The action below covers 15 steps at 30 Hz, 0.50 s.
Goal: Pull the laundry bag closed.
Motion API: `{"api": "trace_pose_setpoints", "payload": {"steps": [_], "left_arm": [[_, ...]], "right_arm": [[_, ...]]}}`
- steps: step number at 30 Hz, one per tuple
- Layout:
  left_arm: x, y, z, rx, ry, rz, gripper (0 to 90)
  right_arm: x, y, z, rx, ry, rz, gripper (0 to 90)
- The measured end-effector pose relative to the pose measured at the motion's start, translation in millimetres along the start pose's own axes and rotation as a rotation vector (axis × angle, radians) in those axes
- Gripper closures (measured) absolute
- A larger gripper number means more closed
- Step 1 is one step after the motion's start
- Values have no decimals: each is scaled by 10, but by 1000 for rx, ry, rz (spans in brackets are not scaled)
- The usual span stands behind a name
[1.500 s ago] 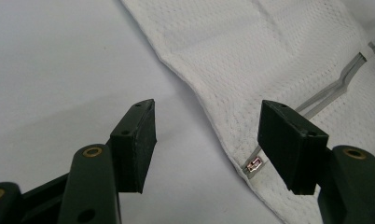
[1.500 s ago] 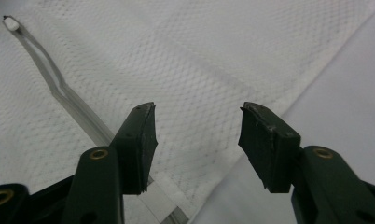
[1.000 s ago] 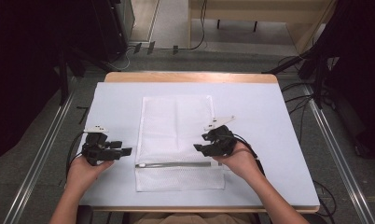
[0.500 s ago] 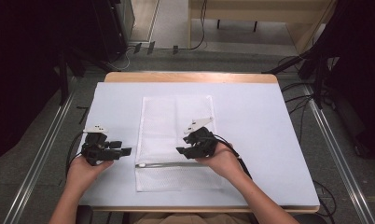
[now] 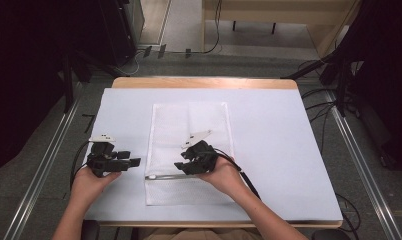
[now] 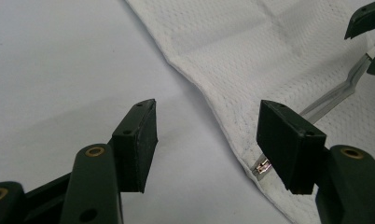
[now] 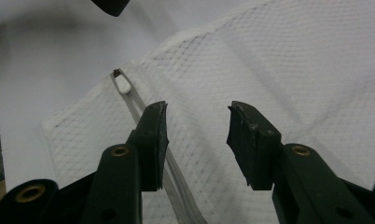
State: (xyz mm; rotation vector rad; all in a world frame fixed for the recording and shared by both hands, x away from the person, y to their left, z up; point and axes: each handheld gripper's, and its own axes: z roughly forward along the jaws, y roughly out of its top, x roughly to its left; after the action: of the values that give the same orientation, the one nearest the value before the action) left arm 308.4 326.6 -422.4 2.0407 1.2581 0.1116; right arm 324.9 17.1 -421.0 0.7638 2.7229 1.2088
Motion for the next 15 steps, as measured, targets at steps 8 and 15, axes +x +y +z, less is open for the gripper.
{"api": "trace_pose_setpoints", "payload": {"steps": [8,15], "left_arm": [[11,-1,-6,-1,7,-2,387],[8,-2,-2,4,7,3,386]], "right_arm": [[98,22,126,10,28,-4,602],[206,18,263,24,63,-21,643]]}}
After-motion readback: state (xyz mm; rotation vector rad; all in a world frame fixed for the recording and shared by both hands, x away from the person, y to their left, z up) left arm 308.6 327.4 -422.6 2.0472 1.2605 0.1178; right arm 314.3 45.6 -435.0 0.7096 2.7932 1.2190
